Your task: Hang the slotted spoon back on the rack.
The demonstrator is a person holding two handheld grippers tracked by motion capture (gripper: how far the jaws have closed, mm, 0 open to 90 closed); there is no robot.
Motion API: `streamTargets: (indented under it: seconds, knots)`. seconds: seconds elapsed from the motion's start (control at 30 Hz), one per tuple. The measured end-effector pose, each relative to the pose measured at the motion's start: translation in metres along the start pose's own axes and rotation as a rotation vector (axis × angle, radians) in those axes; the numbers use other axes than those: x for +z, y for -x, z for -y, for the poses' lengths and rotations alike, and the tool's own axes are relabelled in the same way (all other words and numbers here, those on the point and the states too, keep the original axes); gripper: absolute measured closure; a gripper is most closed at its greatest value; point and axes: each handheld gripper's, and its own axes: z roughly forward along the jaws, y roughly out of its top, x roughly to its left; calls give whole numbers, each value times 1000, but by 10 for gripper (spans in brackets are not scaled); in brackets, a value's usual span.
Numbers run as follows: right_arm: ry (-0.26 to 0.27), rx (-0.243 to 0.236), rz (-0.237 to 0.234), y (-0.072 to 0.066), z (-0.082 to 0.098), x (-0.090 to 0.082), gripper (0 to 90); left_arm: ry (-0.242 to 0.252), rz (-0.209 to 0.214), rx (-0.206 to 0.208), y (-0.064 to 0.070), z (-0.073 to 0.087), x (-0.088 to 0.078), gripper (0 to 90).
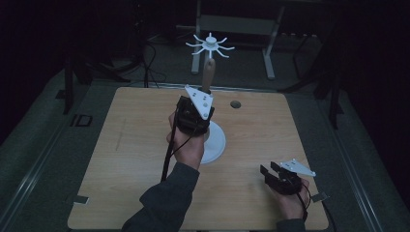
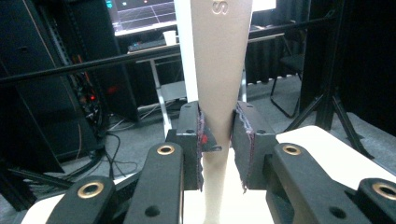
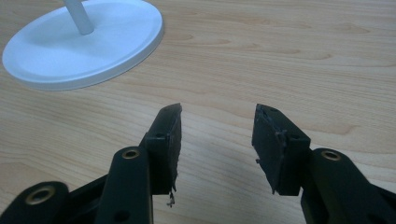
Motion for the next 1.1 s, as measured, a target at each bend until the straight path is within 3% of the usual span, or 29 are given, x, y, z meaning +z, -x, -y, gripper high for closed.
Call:
streamTargets:
  seconds: [1.1]
  knots:
    - [-7,-6,-2,-1,1,0,519,-50,-68,32,0,-6,17,734]
